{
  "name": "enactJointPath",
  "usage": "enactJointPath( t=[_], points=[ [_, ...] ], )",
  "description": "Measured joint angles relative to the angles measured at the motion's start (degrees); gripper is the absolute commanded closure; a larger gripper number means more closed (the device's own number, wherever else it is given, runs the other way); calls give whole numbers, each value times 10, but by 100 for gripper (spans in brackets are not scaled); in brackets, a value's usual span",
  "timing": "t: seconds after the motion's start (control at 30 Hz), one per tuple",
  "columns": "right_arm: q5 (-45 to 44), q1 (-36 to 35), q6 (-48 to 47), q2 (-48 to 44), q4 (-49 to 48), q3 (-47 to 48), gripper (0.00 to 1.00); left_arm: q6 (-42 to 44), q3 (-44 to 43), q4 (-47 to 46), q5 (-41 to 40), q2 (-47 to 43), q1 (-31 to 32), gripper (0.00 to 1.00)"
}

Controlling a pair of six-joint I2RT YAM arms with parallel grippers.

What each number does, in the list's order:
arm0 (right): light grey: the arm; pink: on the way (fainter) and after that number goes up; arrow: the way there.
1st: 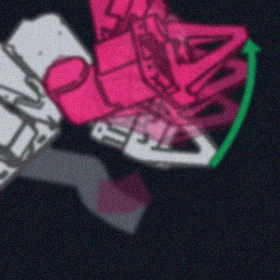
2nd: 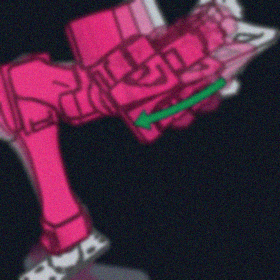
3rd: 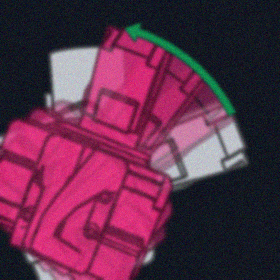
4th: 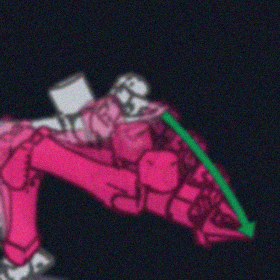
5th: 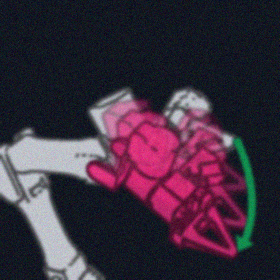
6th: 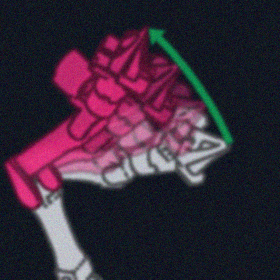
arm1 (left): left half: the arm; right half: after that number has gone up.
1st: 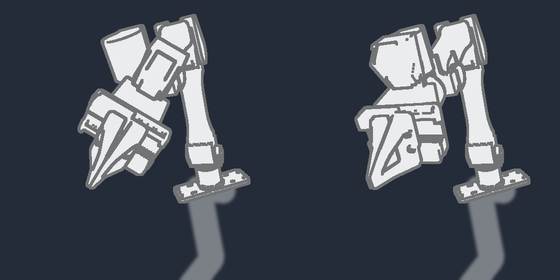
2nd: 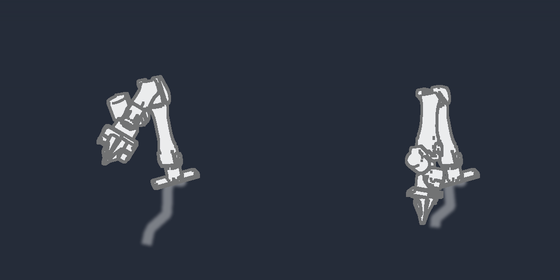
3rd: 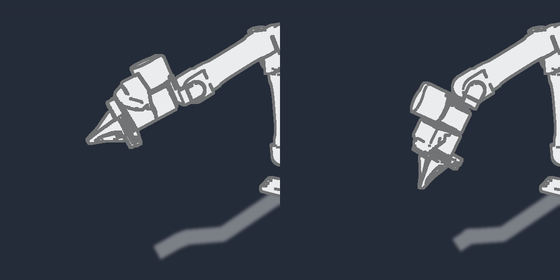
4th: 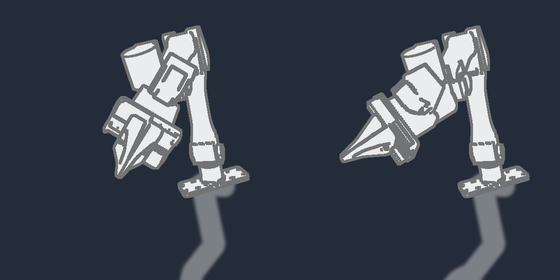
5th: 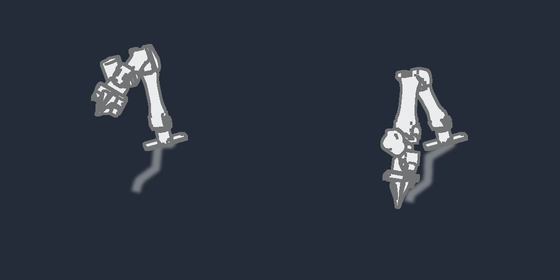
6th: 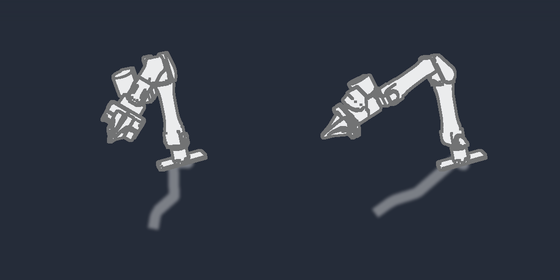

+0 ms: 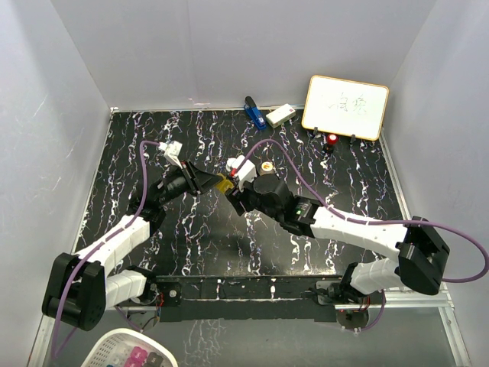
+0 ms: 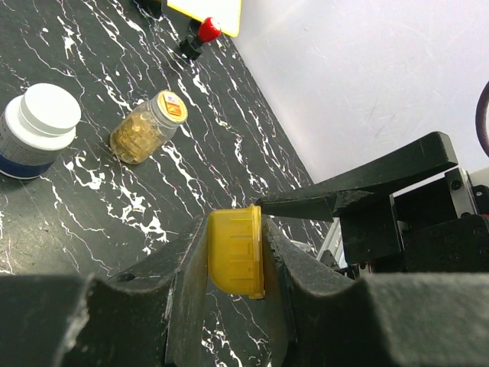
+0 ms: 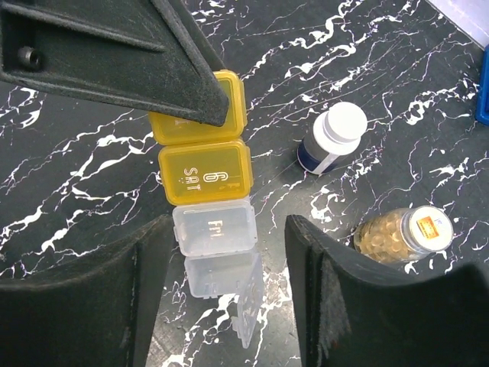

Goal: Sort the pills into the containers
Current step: Open the pill container at the center of the board.

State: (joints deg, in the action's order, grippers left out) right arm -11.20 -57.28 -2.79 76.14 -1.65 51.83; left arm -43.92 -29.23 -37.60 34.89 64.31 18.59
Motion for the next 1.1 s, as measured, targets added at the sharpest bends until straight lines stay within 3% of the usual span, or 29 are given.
enactJointPath(
  t=[0.23, 0.4, 0.7, 0.77, 0.9, 0.93, 1.0, 1.1],
  points=[
    [-6, -1, -2, 0, -2, 0, 54, -2, 0, -4, 0, 0, 0, 100],
    [-6, -4, -3, 0, -3, 0, 79, -2, 0, -9, -4, 0, 0, 100],
    [-7, -4, -4, -1, -3, 0, 83, -2, 1, -9, -6, 0, 0, 100],
    [-6, -4, -4, -3, -3, 0, 75, -2, 1, -9, -4, 0, 0, 100],
    [-7, -4, 1, -7, -3, 0, 18, -2, 1, -9, 0, 0, 0, 100],
    [-7, -4, -1, -9, -2, 0, 9, -2, 1, -9, 0, 0, 0, 100],
    [-8, -4, -4, -14, -2, 0, 3, -2, 1, -9, 1, 0, 0, 100],
    [-11, -4, -13, -23, -2, 0, 4, -2, 1, -9, 2, 0, 1, 100]
  ],
)
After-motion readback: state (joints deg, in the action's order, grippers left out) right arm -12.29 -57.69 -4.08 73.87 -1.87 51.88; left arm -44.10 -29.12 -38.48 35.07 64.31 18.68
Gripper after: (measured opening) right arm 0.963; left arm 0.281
